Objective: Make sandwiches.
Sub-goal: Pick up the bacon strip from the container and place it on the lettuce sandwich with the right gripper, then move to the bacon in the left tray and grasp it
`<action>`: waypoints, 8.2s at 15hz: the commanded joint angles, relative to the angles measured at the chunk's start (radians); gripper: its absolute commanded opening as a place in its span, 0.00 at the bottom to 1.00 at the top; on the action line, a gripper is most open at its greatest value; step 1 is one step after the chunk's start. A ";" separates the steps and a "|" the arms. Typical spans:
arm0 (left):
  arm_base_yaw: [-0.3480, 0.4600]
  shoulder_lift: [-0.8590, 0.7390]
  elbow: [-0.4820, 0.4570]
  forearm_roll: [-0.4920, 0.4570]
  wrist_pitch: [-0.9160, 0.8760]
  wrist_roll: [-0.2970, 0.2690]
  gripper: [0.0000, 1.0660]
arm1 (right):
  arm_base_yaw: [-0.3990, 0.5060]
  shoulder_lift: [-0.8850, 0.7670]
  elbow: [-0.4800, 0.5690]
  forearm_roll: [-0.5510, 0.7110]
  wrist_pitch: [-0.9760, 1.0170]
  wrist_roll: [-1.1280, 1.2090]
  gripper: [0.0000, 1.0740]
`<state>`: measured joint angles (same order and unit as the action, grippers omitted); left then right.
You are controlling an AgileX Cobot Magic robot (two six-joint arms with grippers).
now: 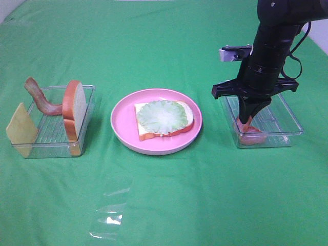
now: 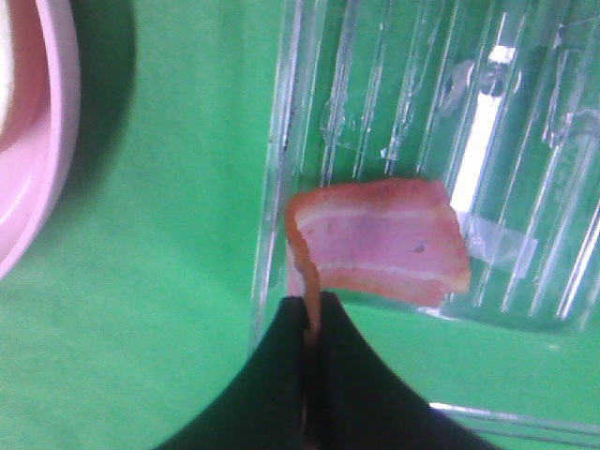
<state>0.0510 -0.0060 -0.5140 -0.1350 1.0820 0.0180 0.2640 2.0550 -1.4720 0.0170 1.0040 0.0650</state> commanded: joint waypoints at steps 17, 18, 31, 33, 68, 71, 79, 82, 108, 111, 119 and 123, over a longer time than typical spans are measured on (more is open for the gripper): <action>-0.001 -0.005 -0.001 -0.006 -0.005 -0.001 0.92 | 0.000 -0.393 0.002 0.202 0.007 -0.040 0.00; -0.001 -0.005 -0.001 -0.006 -0.005 -0.001 0.92 | 0.000 -0.392 0.002 0.227 -0.014 -0.040 0.00; -0.001 -0.005 -0.001 -0.006 -0.005 -0.001 0.92 | 0.328 -0.060 -0.228 0.308 -0.178 -0.025 0.00; -0.001 -0.005 -0.001 -0.006 -0.005 -0.001 0.92 | 0.337 0.030 -0.307 0.309 -0.176 -0.025 0.00; -0.001 -0.005 -0.001 -0.006 -0.005 -0.001 0.92 | 0.337 -0.417 0.082 -0.124 0.327 -0.009 0.91; -0.001 -0.005 -0.001 -0.006 -0.005 -0.001 0.92 | 0.337 -0.622 0.326 -0.124 0.327 -0.009 0.91; -0.001 -0.005 -0.001 -0.006 -0.005 -0.001 0.92 | 0.325 -1.266 0.752 -0.138 0.324 -0.002 0.91; -0.001 -0.005 -0.001 -0.006 -0.005 -0.001 0.92 | 0.059 -1.568 0.848 -0.173 0.290 -0.007 0.91; -0.001 -0.004 -0.001 -0.008 -0.005 0.000 0.92 | -0.281 -2.087 1.020 -0.046 0.093 -0.054 0.91; -0.001 -0.003 -0.001 -0.008 -0.006 -0.002 0.92 | -0.281 -2.087 1.020 -0.046 0.093 -0.054 0.91; -0.001 0.465 -0.129 -0.009 -0.185 -0.050 0.92 | -0.281 -2.087 1.020 -0.046 0.093 -0.054 0.91; -0.001 0.790 -0.303 -0.008 -0.192 -0.047 0.92 | -0.281 -2.087 1.020 -0.046 0.093 -0.054 0.91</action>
<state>0.0510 0.7730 -0.8060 -0.1370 0.9010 -0.0270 -0.0100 -0.0030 -0.4540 -0.0320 1.1020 0.0190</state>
